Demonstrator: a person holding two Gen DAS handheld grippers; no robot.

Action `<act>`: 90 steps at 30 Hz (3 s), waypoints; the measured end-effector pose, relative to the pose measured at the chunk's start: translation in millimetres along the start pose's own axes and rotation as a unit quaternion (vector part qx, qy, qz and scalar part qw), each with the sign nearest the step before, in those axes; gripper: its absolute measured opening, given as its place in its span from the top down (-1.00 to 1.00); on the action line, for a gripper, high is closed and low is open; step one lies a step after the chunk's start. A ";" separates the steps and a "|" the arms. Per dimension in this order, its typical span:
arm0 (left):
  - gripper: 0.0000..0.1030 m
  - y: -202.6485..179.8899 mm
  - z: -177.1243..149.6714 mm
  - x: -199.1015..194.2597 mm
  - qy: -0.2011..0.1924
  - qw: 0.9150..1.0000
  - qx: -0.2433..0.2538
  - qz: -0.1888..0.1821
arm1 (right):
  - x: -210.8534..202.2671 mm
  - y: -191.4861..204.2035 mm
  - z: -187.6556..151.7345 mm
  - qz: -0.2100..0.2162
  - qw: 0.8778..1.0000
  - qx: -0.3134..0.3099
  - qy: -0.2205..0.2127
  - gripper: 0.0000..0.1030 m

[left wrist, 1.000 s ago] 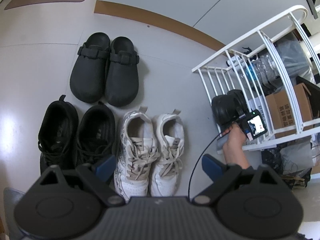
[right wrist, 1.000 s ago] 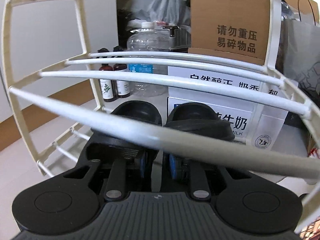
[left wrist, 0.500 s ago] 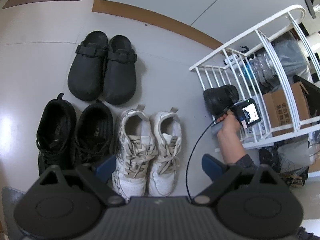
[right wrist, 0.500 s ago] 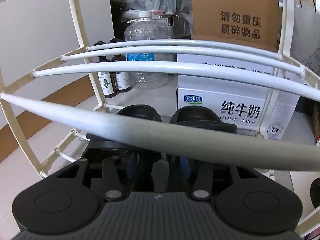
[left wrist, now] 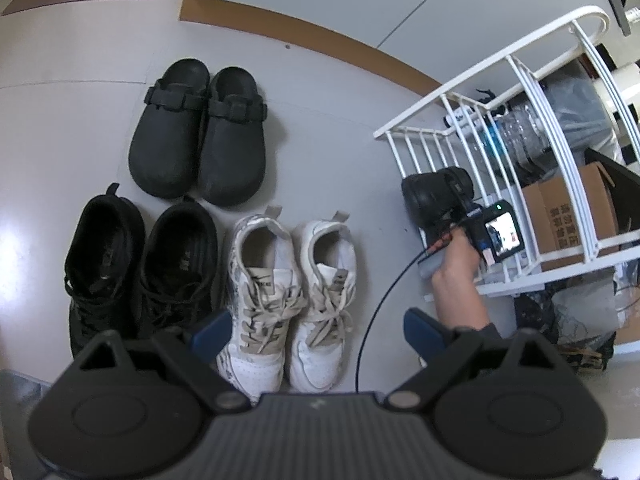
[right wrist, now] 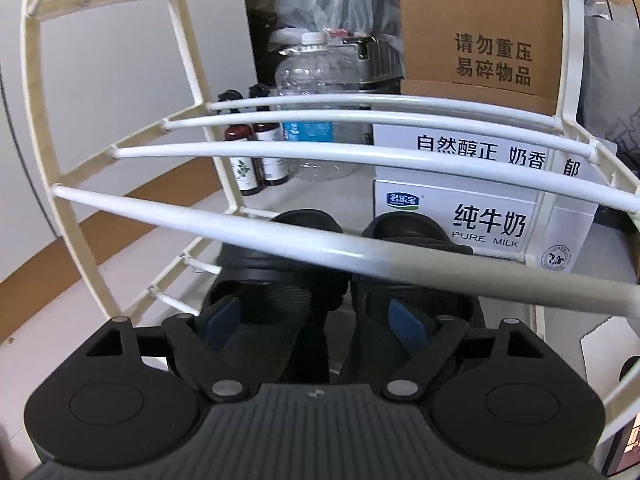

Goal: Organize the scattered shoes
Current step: 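Lift and carry the black clogs onto the white rack's lowest shelf, then open the right gripper to release the clogs on the shelf, then withdraw the right gripper from the rack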

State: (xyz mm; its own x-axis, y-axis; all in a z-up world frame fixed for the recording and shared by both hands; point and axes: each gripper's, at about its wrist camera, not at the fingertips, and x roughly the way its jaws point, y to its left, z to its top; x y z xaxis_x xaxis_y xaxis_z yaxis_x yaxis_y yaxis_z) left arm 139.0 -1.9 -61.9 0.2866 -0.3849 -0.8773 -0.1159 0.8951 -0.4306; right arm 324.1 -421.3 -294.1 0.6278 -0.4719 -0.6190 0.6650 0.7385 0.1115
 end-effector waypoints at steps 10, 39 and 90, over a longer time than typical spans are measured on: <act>-0.80 -9.8 0.7 -6.7 -0.028 0.999 0.020 0.020 | -26.5 -6.1 -2.6 0.058 0.997 -0.023 0.049 -0.69; -0.66 -35.8 -23.7 -53.2 -0.105 0.994 0.037 0.012 | -296.6 49.3 98.5 0.219 0.933 -0.285 -0.019 -0.84; -0.69 -19.4 -20.0 -74.7 -0.095 0.993 0.072 -0.002 | -363.3 24.8 -31.9 0.289 0.912 -0.235 0.171 -0.64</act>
State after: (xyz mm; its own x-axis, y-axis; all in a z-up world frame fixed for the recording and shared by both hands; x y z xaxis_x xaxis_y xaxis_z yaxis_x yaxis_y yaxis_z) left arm 100.8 4.9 7.7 0.4629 -0.3508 -0.8141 0.0177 0.9218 -0.3871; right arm 99.6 -216.1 -91.3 0.6027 0.1797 -0.7775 -0.0338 0.9792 0.2001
